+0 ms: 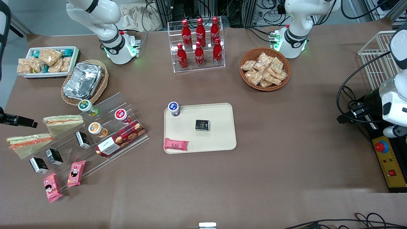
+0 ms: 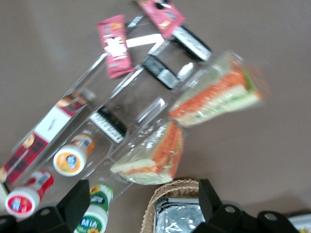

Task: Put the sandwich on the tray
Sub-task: 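Close the right gripper on the front wrapped sandwich's tip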

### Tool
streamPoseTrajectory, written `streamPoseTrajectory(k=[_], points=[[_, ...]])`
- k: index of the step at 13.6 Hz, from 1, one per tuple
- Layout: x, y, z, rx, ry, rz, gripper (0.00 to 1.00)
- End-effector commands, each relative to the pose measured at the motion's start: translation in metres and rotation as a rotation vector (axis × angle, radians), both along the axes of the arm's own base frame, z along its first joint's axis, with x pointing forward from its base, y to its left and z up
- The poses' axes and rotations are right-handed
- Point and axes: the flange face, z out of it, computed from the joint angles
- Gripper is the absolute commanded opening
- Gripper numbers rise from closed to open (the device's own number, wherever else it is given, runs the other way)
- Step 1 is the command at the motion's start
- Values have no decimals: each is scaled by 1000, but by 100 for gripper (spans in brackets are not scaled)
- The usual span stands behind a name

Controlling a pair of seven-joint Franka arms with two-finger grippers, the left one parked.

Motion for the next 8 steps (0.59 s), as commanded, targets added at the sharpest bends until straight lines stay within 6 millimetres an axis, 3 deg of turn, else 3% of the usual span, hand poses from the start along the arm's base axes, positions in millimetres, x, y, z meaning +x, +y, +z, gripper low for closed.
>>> streamPoseTrajectory(k=[1, 3, 5, 8], points=[[1, -35, -18, -33, 5, -215, 99], [11, -44, -27, -61, -53, -408, 99], [15, -60, -49, -65, -48, -567, 98], [18, -83, -73, -48, -59, -651, 97]])
